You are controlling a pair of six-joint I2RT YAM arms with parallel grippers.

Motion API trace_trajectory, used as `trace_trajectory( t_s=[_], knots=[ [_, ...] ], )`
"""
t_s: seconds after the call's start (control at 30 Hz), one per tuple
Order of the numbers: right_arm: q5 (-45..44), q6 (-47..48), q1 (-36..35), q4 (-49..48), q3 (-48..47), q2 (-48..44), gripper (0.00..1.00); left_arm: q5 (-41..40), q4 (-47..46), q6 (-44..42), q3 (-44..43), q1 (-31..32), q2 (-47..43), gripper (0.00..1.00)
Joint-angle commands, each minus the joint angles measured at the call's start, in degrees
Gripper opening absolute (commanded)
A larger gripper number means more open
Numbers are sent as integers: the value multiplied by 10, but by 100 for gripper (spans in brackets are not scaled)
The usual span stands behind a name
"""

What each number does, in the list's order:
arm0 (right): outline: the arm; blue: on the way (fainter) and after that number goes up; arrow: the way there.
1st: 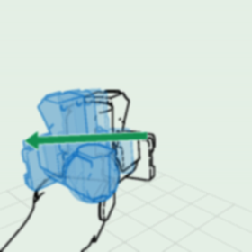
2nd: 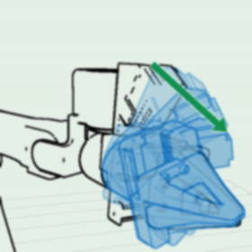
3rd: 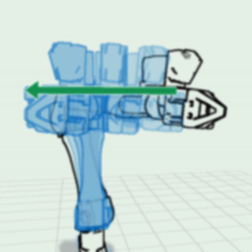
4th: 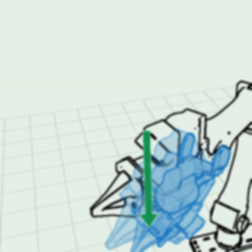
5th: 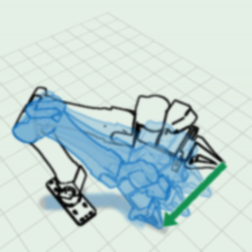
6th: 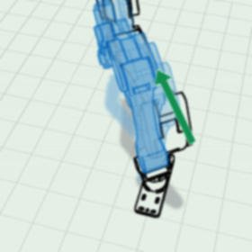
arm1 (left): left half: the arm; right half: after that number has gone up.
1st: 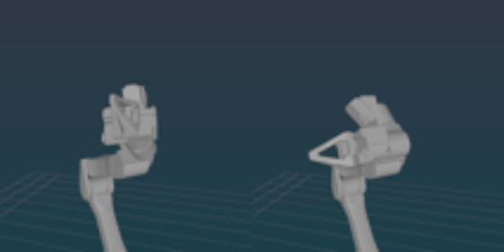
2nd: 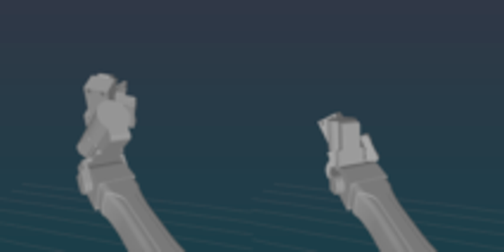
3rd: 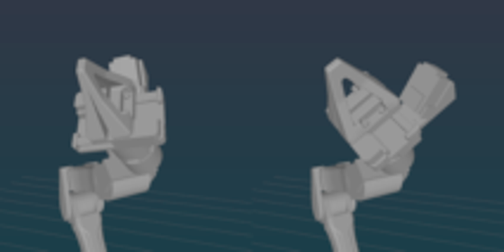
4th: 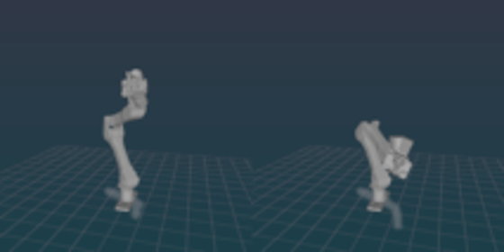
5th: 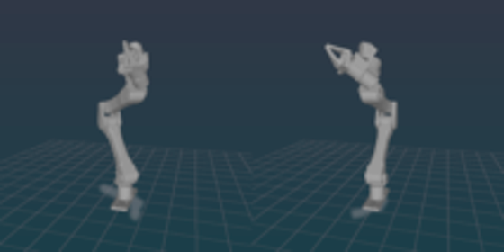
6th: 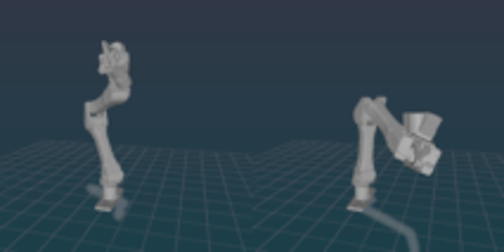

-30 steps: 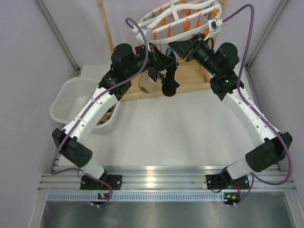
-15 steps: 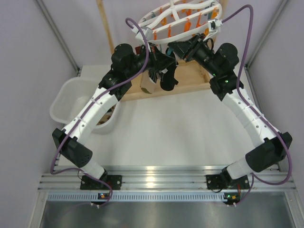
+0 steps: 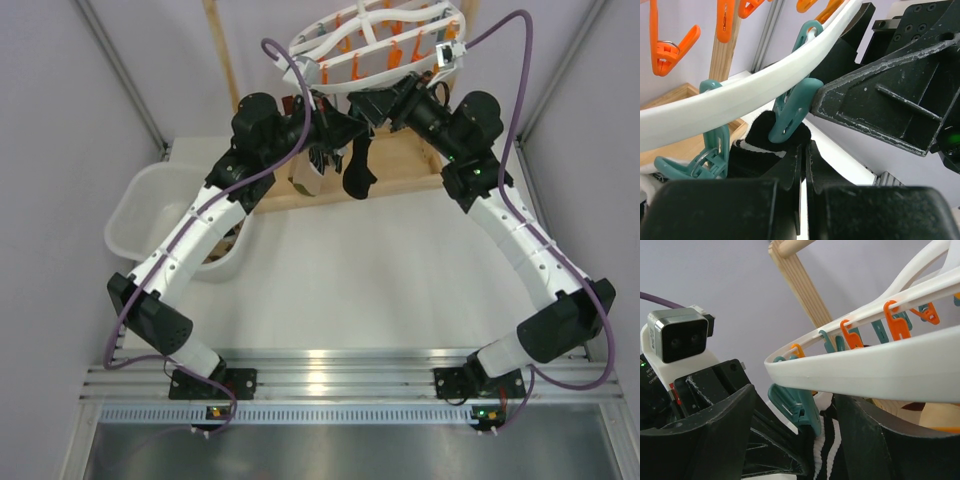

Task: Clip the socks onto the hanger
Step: Clamp the sock onto the hanger.

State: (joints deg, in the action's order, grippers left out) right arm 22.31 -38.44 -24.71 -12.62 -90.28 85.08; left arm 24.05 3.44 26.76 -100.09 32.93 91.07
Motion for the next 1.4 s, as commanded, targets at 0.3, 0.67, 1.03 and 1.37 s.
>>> trace_trajectory(
  t_s=[0.3,0.67,1.03,1.37],
  knots=[
    [70,77,34,47,68,-80,81,-17,-21,-14,30,-30,-69,0],
    [96,185,49,123,132,-160,57,-10,-17,-22,44,-54,-84,0],
    [83,189,65,86,103,-136,65,4,-22,-12,68,-82,-100,0],
    [122,251,72,123,70,-138,68,18,-26,12,68,-128,-100,0]
  ],
)
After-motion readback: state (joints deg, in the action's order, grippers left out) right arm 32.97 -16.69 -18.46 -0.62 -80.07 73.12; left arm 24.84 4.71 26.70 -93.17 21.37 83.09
